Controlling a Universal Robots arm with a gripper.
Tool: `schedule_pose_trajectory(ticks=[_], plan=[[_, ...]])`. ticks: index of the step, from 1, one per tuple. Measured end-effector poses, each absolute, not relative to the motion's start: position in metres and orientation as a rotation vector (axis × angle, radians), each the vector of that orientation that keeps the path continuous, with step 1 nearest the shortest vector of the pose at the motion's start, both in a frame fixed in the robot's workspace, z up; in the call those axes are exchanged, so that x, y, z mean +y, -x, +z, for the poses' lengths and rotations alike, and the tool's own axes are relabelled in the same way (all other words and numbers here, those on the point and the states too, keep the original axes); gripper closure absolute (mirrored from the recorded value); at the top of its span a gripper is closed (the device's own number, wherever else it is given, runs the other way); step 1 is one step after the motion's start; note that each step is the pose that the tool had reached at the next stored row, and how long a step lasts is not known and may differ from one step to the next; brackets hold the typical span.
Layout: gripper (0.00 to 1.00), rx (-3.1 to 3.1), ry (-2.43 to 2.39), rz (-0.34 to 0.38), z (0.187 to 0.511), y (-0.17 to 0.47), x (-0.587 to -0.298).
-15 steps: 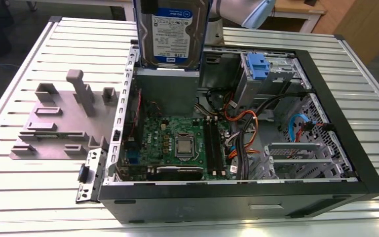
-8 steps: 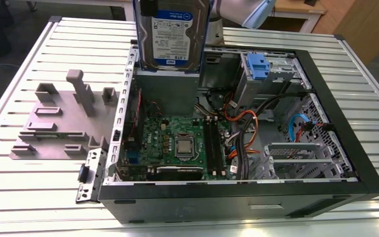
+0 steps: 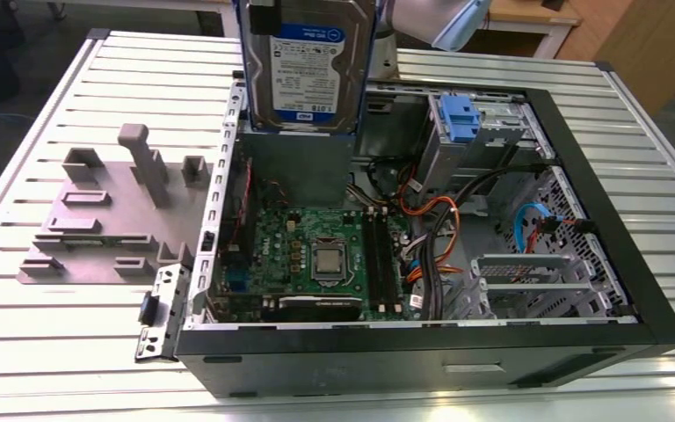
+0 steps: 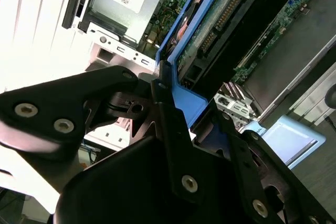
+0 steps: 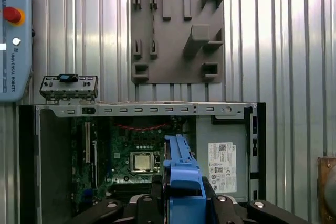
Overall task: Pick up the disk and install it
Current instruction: 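Pick up the disk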
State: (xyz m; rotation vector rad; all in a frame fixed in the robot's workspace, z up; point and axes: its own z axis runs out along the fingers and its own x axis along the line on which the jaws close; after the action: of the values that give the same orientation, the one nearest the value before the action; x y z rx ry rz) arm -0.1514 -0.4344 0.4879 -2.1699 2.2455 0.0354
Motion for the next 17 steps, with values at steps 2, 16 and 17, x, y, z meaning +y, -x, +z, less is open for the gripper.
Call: schedule_pose_trajectory(ticks=[2,16,17], plan=[[0.63,2.245,2.170,0.035,0.488,0.149,-0.435],[0.63,2.245,2.170,0.035,0.488,0.127,-0.435],[0.63,2.245,2.170,0.035,0.488,0.125,-0.435]])
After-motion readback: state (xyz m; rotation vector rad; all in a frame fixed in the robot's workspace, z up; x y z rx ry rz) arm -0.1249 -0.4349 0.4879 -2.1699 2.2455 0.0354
